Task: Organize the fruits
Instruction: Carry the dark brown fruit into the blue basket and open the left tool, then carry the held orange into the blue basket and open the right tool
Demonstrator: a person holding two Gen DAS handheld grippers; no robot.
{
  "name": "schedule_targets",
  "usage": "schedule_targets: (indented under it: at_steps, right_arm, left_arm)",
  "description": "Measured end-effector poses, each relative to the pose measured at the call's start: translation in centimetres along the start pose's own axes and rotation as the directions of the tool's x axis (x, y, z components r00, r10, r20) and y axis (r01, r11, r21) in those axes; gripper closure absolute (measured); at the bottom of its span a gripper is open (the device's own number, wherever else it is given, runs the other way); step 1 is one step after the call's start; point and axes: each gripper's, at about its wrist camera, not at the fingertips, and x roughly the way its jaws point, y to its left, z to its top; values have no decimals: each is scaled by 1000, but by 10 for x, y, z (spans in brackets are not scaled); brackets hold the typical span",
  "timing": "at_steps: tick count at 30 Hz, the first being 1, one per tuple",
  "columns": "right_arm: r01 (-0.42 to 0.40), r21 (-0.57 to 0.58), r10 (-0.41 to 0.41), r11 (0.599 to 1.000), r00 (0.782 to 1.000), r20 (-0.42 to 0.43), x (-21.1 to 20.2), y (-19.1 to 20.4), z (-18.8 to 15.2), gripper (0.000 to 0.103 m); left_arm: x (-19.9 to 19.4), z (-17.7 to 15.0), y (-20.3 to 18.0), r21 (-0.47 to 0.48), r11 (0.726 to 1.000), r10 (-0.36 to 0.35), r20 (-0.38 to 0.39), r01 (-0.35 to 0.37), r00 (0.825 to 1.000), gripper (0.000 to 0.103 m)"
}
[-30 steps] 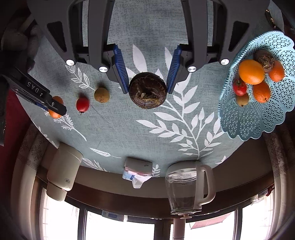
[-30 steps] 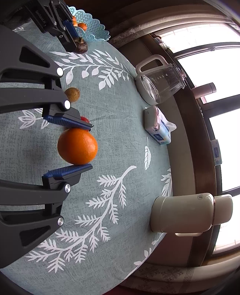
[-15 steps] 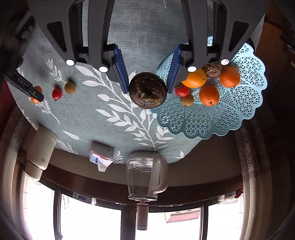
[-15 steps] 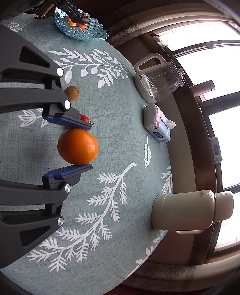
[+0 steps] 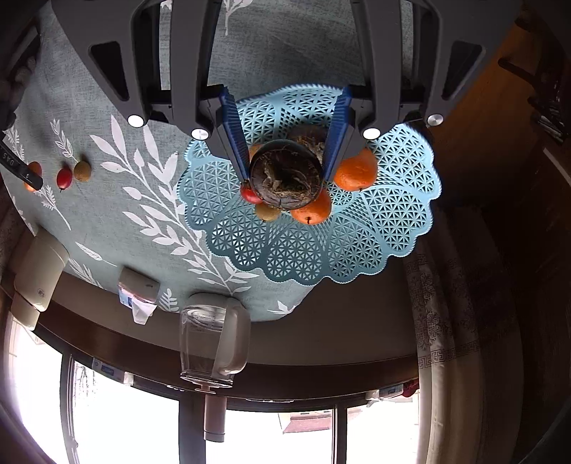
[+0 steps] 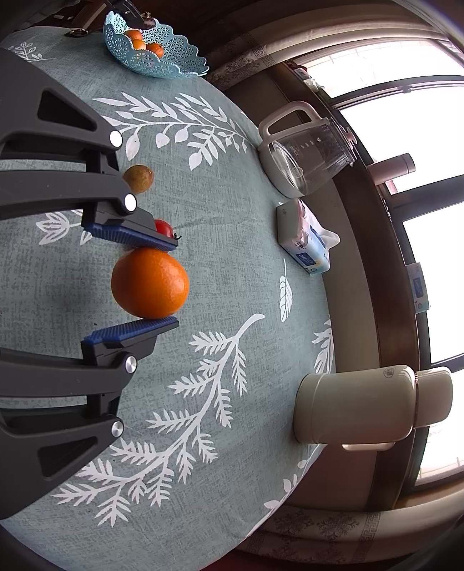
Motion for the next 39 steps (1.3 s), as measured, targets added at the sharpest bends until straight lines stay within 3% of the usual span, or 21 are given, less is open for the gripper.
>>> schedule_targets:
  at_steps: [9, 11, 13, 24, 28, 36, 39]
  right_arm:
    - [1, 0, -1, 1000, 1000, 0, 0, 0, 0, 65]
    - [1, 0, -1, 1000, 1000, 0, 0, 1, 0, 65]
    - [1, 0, -1, 1000, 1000, 0, 0, 0, 0, 65]
    - [1, -1, -1, 1000, 1000, -1, 0, 1, 0, 65]
    - [1, -1, -1, 1000, 1000, 0, 0, 1, 0, 65]
    - [9, -7, -9, 1000, 1000, 13, -2, -1, -2, 65]
    - [-32, 23, 33, 999, 999, -15, -4, 1, -4, 65]
  left_arm:
    - [3, -7, 16, -33, 999, 36, -18, -36, 999, 58]
    - [2, -7, 20, -49, 998, 43, -18, -44, 999, 47]
    - [1, -7, 22, -56, 997, 52, -11, -53, 999, 45]
    - [2, -7, 23, -59, 997, 50, -13, -50, 999, 44]
    - [2, -8, 22, -60, 997, 51, -4, -51, 999, 34]
    - [4, -8, 28, -74, 996, 41, 1, -40, 999, 31]
    - [1, -7, 31, -72, 997, 36, 11, -35, 999, 31]
